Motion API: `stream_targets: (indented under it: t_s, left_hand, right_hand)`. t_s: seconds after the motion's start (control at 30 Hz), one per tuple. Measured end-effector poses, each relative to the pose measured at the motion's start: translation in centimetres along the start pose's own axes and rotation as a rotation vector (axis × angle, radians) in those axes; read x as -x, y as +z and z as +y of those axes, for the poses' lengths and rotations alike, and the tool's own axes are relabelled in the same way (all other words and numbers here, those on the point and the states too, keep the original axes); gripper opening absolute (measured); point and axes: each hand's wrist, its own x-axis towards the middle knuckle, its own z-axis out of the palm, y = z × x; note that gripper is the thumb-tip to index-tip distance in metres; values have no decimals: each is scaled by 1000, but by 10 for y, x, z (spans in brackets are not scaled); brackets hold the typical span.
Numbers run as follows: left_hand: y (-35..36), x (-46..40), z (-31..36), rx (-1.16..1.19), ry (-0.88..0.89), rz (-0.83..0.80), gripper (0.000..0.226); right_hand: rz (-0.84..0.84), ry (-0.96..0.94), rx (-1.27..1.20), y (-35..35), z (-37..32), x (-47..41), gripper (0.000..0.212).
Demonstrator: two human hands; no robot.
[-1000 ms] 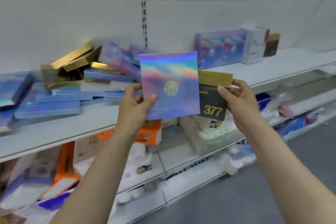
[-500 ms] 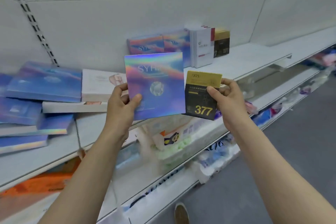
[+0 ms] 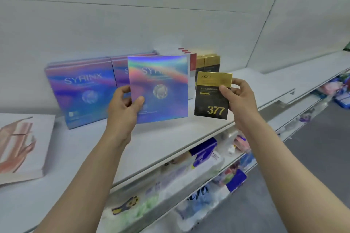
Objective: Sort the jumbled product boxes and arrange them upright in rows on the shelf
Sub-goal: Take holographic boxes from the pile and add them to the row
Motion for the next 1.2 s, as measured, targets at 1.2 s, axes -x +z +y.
stream_targets:
  t_s: [1.2]
  left_hand:
    - [116, 26, -5, -103, -34, 541, 25]
  right_hand:
    - [-166, -455, 222, 34, 19, -187, 33]
